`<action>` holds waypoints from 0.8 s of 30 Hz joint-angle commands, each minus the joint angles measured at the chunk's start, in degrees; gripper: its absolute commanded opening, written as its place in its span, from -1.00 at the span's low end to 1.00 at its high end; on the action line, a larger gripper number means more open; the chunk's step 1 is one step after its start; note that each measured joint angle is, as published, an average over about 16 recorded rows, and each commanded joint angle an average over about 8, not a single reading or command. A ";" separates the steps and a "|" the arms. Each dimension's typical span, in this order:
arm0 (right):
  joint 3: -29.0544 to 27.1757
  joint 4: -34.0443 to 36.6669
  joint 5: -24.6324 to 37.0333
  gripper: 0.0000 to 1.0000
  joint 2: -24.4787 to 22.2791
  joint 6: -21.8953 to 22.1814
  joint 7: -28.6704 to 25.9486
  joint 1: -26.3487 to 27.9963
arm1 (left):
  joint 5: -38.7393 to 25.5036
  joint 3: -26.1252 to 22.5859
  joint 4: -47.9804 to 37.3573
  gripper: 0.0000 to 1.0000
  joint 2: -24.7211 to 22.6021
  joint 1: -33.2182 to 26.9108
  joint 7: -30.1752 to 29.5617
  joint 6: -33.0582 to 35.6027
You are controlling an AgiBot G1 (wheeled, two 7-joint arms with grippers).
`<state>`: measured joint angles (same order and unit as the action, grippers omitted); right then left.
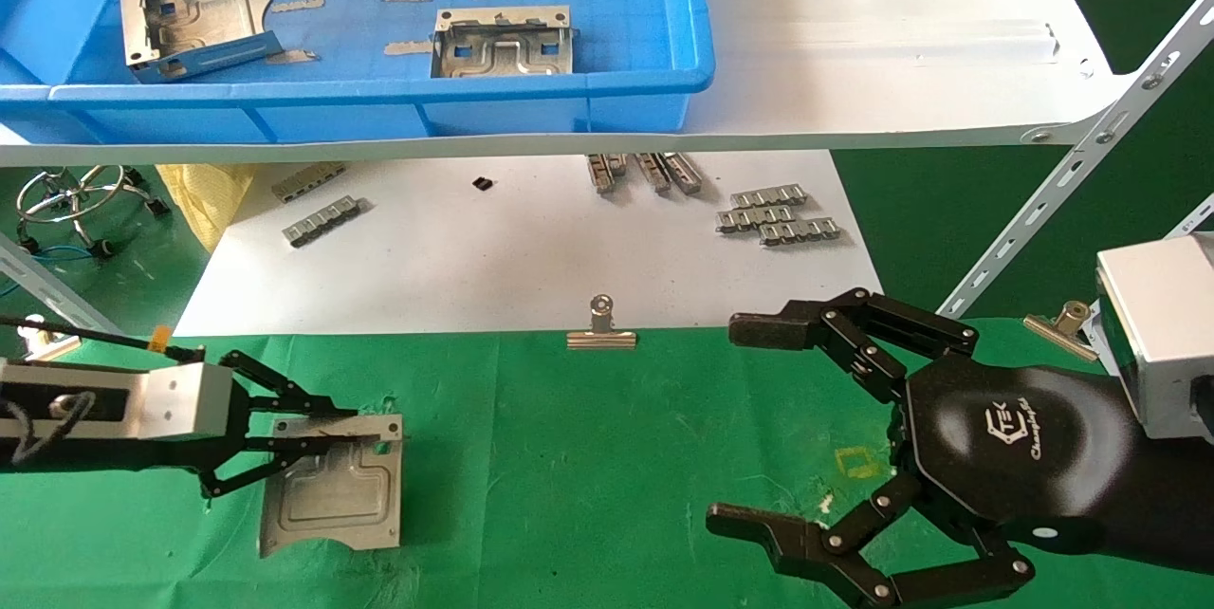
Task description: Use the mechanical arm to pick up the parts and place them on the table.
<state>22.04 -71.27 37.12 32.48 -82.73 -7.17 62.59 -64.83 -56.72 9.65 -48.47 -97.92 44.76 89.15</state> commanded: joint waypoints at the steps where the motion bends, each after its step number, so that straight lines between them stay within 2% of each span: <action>1: 0.00 0.00 0.00 1.00 0.00 0.00 0.00 0.00 | -0.36 -0.28 -1.15 1.00 -0.58 -0.11 0.83 -0.15; 11: 0.00 0.00 0.00 1.00 0.00 0.00 0.00 0.00 | 0.27 -0.21 -3.46 1.00 -1.49 -1.73 1.80 1.33; 24: 0.00 0.01 -0.01 1.00 0.00 0.01 0.00 -0.01 | 5.37 1.48 -2.70 1.00 -0.54 -2.23 -7.64 2.26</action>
<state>22.04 -71.26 37.11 32.48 -82.72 -7.17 62.58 -59.84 -55.37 6.93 -49.07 -100.15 37.93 91.38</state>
